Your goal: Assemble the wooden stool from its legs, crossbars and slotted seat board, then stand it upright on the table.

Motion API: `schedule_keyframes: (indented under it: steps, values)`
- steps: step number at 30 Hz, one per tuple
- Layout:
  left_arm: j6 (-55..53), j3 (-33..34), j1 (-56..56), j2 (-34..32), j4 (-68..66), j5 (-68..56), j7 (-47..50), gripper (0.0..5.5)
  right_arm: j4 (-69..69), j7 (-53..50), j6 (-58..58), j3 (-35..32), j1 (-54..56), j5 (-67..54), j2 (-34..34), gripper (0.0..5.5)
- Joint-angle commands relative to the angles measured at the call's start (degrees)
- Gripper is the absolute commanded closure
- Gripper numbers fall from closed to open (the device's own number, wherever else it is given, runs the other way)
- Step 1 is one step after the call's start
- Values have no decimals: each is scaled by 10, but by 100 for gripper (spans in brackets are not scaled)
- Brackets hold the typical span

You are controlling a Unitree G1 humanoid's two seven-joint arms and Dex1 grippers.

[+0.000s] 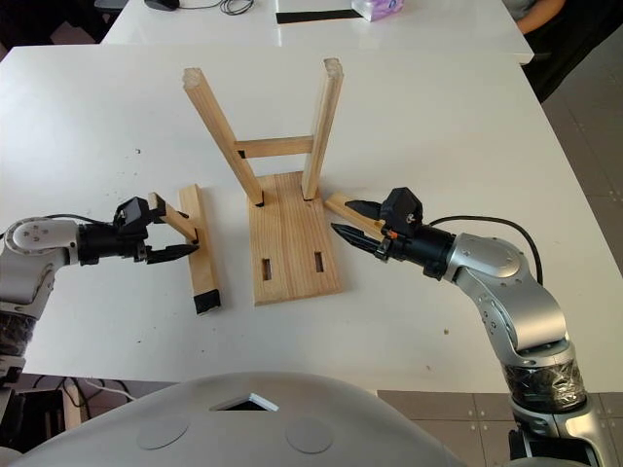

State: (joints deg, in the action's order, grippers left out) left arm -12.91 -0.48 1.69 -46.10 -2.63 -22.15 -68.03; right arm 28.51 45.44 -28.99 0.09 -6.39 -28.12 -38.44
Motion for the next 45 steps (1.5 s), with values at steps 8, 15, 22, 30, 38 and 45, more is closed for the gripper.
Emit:
schedule_keyframes:
  steps: [8,15,22,30,38,45]
  values:
    - [-148,131,-32,-38,126,-153,-5,178,-4,15,6,-10,2,5,-15,318]
    - [-181,160,-16,-20,151,-197,17,178,-9,22,8,-7,8,8,-18,318]
    - [-214,184,-5,-13,169,-245,39,178,-16,29,9,-5,15,9,-21,318]
    - [-241,190,28,4,177,-283,74,266,-17,31,12,-1,16,18,-19,318]
    - [-232,146,51,40,198,-266,110,266,-18,28,17,7,18,26,-14,318]
    - [-230,136,64,58,205,-268,126,266,-20,31,18,11,24,28,-14,318]
